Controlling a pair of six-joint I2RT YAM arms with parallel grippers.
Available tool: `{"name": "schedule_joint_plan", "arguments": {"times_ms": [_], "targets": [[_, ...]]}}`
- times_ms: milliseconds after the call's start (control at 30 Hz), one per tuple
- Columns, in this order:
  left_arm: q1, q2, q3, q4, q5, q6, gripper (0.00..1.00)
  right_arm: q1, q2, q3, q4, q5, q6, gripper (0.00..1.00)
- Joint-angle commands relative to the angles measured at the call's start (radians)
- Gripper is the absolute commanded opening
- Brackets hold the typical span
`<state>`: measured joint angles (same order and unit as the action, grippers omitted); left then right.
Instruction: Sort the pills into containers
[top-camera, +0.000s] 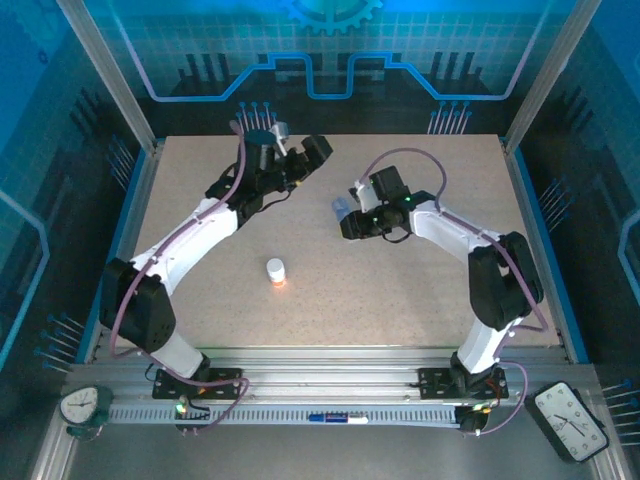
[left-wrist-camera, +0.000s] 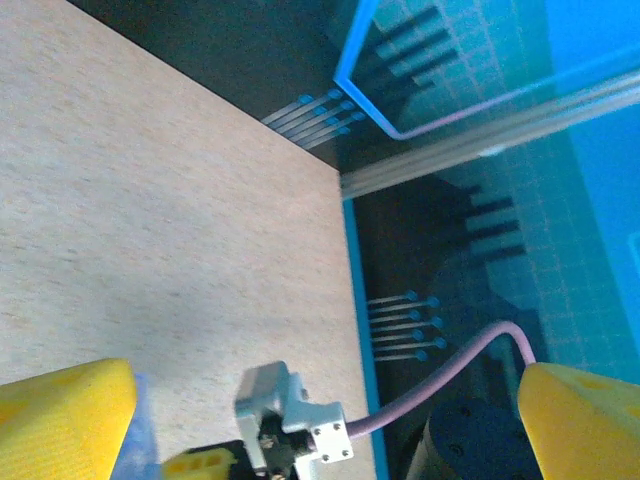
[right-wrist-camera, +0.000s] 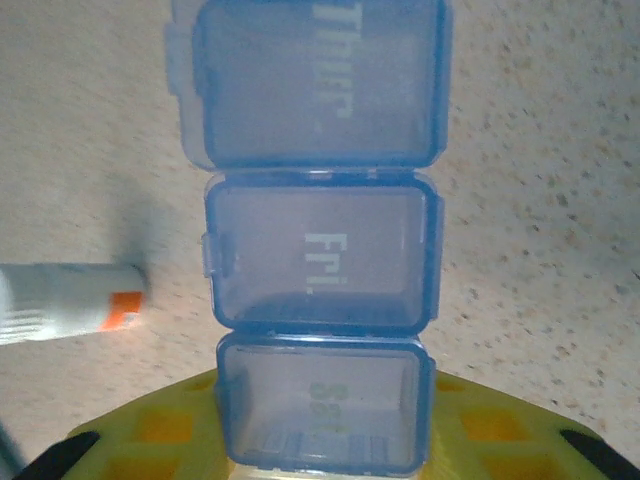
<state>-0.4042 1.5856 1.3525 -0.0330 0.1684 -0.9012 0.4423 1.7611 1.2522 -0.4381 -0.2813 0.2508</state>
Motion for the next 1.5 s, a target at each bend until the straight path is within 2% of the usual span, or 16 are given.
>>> {"name": "schedule_joint_plan", "arguments": {"times_ms": [0, 500, 633, 733, 767, 833, 1000, 1200, 1467], "targets": [[0.019, -0.028, -0.050, -0.059, 0.000, 0.070, 0.99, 0.031, 0.053, 0.055, -0.073, 0.087, -0.100, 0.29], [0.030, -0.027, -0.116, -0.068, 0.010, 0.105, 0.99, 0.141, 0.235, 0.122, -0.140, 0.266, -0.240, 0.36], [0.030, -0.019, -0.109, -0.065, 0.014, 0.105, 0.99, 0.148, 0.245, 0.109, -0.146, 0.279, -0.240, 0.51], [0.030, -0.013, -0.103, -0.064, 0.019, 0.104, 0.99, 0.150, 0.243, 0.095, -0.152, 0.287, -0.229, 0.68], [0.031, -0.012, -0.101, -0.063, 0.020, 0.103, 0.99, 0.151, 0.239, 0.090, -0.158, 0.292, -0.225, 0.76], [0.031, -0.009, -0.095, -0.063, 0.020, 0.102, 0.99, 0.151, 0.224, 0.072, -0.162, 0.305, -0.214, 0.81], [0.031, -0.001, -0.072, -0.073, 0.023, 0.120, 0.99, 0.152, 0.198, 0.034, -0.204, 0.389, -0.167, 0.83], [0.030, 0.017, -0.029, -0.115, 0.041, 0.166, 0.99, 0.119, 0.220, 0.079, -0.283, 0.502, -0.122, 0.80], [0.030, 0.039, 0.015, -0.179, 0.070, 0.223, 0.99, 0.011, 0.235, 0.160, -0.333, 0.497, -0.070, 0.79]]}}
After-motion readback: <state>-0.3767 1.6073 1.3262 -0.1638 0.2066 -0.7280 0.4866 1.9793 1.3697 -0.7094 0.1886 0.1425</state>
